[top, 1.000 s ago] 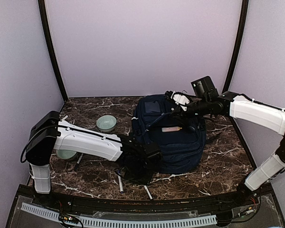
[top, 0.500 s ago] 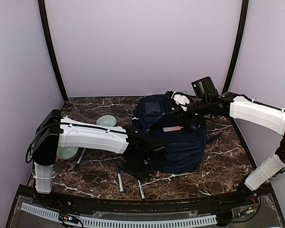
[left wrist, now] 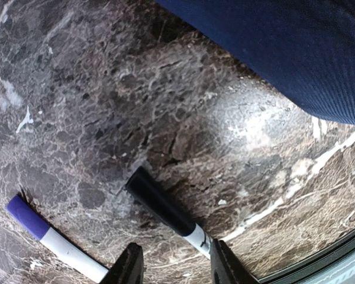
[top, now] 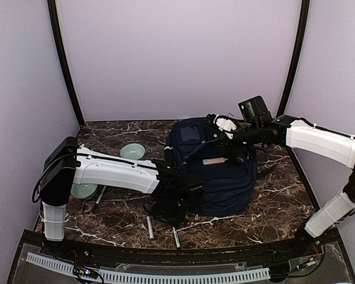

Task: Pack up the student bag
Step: Grab the pen at the center of the board.

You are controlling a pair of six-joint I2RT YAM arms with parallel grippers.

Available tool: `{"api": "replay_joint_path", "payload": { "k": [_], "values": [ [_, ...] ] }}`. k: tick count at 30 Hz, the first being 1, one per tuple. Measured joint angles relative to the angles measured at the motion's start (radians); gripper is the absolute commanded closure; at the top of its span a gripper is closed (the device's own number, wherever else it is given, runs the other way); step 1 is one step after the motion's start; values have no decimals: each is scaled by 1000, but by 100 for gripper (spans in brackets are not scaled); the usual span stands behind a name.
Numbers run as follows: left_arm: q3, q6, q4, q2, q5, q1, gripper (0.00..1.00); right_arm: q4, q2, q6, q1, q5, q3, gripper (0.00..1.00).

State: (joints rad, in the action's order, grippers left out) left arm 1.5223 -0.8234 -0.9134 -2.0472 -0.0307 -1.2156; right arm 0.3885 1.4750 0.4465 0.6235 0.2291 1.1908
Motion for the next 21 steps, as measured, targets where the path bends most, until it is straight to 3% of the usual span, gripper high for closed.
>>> {"api": "replay_joint_path", "payload": {
  "k": [7,11,15,21],
  "values": [
    [-8,-19,8,0,0,0,69,0,0,0,0,0,0,100],
    [-8,-18,7,0,3,0,61,0,0,0,0,0,-1,100],
    [-26,-24,45,0,29,-4,60,0,0,0,0,2,-3,100],
    [-55,-44,111,0,72,-20,67,0,0,0,0,2,-3,100]
  ]
}}
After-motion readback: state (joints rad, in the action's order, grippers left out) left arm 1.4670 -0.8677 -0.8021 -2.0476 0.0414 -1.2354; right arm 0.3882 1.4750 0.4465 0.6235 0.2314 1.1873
